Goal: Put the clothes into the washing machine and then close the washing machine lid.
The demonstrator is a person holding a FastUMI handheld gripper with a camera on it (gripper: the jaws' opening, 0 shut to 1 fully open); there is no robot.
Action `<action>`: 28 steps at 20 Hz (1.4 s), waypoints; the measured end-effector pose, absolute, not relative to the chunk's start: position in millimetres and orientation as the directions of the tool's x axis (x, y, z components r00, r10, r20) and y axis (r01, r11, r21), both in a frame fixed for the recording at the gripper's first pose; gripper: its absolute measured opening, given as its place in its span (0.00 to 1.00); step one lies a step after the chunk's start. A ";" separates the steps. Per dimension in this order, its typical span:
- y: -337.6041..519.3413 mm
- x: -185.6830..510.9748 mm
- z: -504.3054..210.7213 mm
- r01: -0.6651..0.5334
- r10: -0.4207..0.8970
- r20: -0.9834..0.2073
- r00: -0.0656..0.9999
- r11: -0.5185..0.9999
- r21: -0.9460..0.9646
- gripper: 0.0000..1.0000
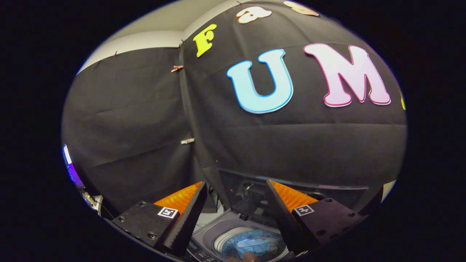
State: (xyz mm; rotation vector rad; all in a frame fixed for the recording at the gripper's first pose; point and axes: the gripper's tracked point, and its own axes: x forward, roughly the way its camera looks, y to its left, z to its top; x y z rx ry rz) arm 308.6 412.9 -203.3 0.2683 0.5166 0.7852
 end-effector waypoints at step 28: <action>344.6 386.4 -280.8 -0.196 0.238 -0.540 0.807 0.971 0.134 1.00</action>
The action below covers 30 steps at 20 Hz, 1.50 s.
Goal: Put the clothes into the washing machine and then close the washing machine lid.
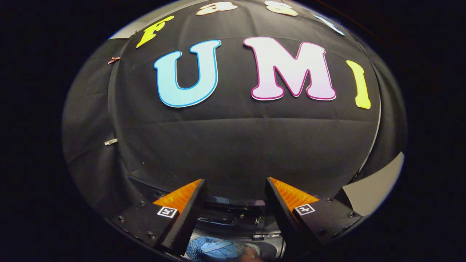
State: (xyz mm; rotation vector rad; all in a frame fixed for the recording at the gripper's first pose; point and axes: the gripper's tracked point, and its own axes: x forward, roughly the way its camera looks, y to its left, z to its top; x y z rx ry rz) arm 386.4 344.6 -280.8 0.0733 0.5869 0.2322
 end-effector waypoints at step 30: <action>336.6 248.6 -310.2 -0.309 0.209 -0.756 0.621 0.951 0.009 0.99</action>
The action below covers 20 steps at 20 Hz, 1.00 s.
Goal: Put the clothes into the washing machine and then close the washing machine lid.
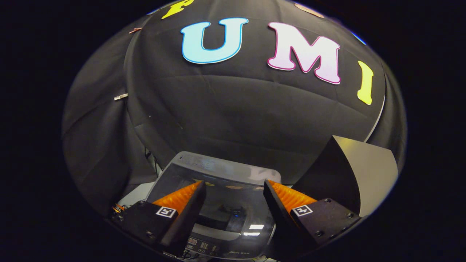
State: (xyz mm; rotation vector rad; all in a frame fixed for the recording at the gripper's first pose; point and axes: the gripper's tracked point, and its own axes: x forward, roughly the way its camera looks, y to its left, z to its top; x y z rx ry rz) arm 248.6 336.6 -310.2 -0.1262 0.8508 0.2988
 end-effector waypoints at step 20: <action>286.6 190.4 -77.6 -0.386 0.405 -0.273 0.873 0.914 0.122 0.99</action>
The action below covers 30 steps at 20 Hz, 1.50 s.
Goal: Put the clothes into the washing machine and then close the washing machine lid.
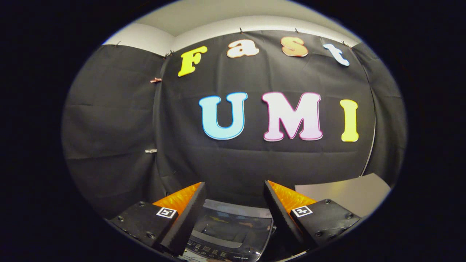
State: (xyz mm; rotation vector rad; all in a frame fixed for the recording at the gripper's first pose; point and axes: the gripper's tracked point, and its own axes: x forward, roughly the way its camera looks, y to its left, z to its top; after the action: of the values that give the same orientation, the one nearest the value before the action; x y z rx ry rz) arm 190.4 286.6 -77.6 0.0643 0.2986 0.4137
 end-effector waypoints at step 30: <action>47.3 24.4 29.3 -0.097 0.097 -0.001 0.995 0.995 0.007 0.98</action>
State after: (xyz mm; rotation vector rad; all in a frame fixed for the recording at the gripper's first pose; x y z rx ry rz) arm 24.4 47.3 29.3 0.0069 0.0015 0.0973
